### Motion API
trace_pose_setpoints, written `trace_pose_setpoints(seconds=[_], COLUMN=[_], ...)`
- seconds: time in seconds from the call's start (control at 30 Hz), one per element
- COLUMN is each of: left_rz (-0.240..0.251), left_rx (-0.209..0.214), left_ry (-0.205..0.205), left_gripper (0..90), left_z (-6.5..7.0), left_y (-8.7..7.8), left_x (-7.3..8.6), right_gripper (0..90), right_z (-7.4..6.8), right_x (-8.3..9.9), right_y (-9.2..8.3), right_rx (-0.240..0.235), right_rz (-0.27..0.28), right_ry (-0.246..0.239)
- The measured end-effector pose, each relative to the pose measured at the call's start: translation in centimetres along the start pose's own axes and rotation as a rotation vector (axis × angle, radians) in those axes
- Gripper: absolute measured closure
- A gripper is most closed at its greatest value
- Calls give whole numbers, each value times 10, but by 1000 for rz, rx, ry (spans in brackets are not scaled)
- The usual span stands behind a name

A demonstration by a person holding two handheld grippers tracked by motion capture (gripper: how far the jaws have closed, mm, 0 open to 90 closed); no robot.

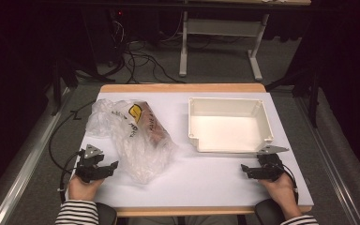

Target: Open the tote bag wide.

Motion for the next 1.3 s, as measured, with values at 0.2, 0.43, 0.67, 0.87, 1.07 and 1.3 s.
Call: trace_pose_setpoints(seconds=[0.2, 0.43, 0.67, 0.87, 1.07, 1.3], left_rz=[48, 84, 90, 81, 67, 31], left_rx=[3, 28, 62, 79, 101, 115], left_ry=[-10, 1, -13, 7, 32, 17], left_gripper=[317, 322, 302, 275, 232, 171], left_z=[2, 11, 16, 24, 37, 44], left_y=[-13, -18, -21, -16, -8, 4], left_x=[-8, -21, -27, -35, -45, -52], right_gripper=[200, 200, 200, 200, 201, 200], right_z=[0, 0, 0, 0, 0, 0], right_x=[0, 0, 0, 0, 0, 0], right_y=[0, 0, 0, 0, 0, 0], right_rx=[1, 2, 4, 3, 4, 3], right_rz=[3, 16, 12, 17, 18, 14], right_ry=[0, 4, 5, 3, 7, 3])
Point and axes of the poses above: each handheld gripper's, and its own axes: y roughly forward along the jaws, x roughly out of its underside, z roughly to its right, the point moved 10 cm from there along y, roughly forward along the jaws, and after that the axes turned 4 degrees about -z, right-handed, at the moved point
